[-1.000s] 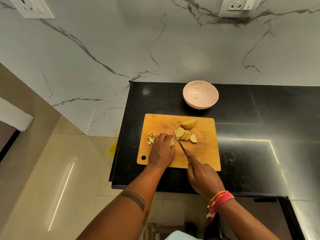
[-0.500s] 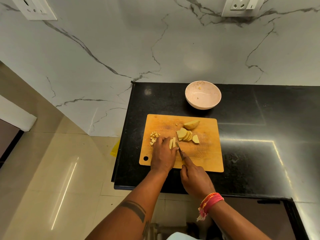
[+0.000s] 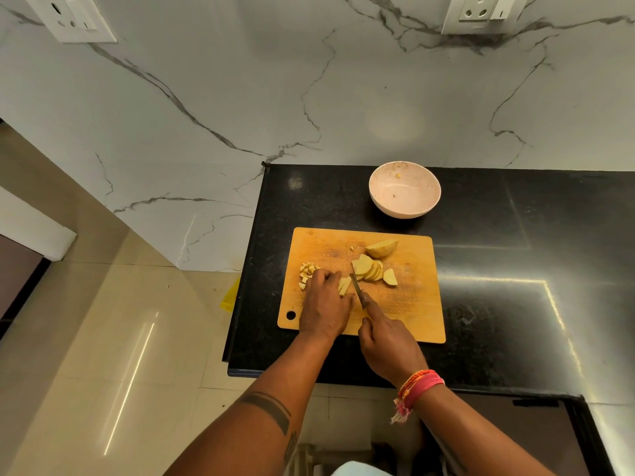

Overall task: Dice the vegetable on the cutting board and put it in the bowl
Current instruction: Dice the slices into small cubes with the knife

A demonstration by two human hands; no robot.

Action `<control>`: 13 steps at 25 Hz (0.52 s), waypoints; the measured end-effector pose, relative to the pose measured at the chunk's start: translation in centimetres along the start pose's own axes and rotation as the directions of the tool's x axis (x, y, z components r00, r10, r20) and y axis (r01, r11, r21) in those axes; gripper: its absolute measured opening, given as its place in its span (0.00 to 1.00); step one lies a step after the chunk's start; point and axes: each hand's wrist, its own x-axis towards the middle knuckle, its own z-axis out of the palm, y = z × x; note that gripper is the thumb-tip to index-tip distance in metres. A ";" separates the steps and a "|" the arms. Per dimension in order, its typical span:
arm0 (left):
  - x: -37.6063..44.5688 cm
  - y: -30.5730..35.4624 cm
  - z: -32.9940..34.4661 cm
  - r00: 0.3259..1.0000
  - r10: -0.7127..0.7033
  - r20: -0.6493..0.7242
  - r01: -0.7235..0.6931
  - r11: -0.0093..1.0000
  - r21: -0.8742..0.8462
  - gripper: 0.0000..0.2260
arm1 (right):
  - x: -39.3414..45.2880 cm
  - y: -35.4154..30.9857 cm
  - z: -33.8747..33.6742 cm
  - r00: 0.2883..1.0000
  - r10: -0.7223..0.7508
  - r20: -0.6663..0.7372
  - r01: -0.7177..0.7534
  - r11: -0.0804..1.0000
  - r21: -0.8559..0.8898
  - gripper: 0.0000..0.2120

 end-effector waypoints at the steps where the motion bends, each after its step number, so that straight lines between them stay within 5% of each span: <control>1: 0.1 0.1 0.0 1.000 -0.001 -0.004 0.001 1.000 0.015 0.25 | -0.4 0.1 0.0 1.000 -0.003 -0.001 0.003 1.000 0.010 0.28; 8: 0.6 -0.8 -0.9 0.990 0.138 0.032 -0.140 0.989 0.053 0.22 | -0.2 1.2 -0.2 1.000 0.005 -0.013 -0.005 1.000 -0.025 0.27; 13: 0.1 -1.2 -0.9 0.996 0.085 0.009 -0.085 0.995 0.048 0.23 | -0.9 0.8 1.1 0.999 -0.033 0.016 0.033 0.999 0.005 0.29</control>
